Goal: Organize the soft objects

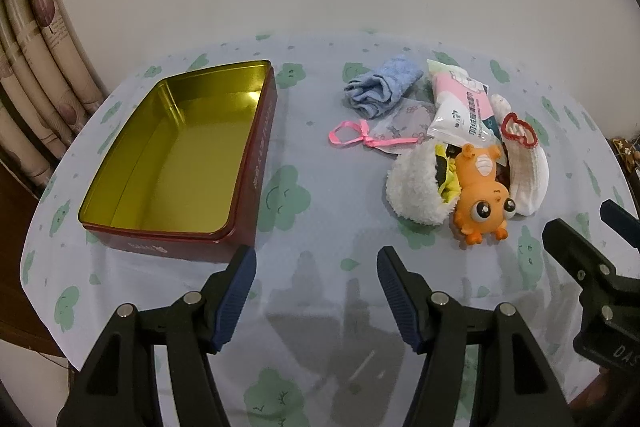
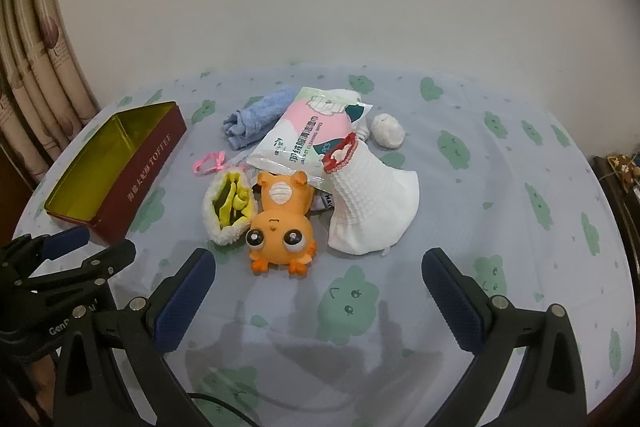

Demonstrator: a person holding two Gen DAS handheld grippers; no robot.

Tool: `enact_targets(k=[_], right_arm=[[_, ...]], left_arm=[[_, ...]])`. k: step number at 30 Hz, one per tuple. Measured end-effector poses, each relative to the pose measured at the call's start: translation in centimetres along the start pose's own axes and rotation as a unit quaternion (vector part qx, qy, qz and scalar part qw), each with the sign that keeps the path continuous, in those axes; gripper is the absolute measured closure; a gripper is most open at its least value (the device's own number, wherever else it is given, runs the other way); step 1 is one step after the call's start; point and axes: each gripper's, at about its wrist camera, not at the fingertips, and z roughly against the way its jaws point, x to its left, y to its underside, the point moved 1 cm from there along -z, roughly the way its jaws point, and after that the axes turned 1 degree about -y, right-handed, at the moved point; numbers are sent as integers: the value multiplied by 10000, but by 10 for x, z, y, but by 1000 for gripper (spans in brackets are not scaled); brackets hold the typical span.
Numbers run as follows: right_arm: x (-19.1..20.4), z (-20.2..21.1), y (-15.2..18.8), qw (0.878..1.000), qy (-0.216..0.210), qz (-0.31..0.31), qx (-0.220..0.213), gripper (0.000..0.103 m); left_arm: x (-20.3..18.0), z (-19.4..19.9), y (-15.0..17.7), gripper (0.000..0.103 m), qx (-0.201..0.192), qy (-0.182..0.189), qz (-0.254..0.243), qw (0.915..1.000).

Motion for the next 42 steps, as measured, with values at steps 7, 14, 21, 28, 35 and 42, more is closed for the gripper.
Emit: enact_targets(k=[7, 14, 21, 28, 35, 42], right_arm=[[1, -2, -1, 10000, -19, 26, 25, 1], [4, -1, 0, 10000, -51, 61, 15, 1], [5, -1, 0, 10000, -52, 70, 17, 1], [3, -2, 0, 10000, -38, 75, 25, 1], [0, -5, -2, 9999, -61, 91, 1, 1], [-24, -18, -9, 9998, -127, -121, 63, 18]], left_arm=[[-2, -1, -1, 38, -7, 9, -33, 10000], [-2, 0, -1, 38, -2, -5, -39, 10000], [-3, 2, -1, 38, 21, 6, -62, 10000], [-2, 2, -2, 38, 30, 3, -74, 10000], [-2, 1, -2, 38, 51, -2, -63, 10000], [-2, -5, -1, 38, 86, -31, -77, 9999]])
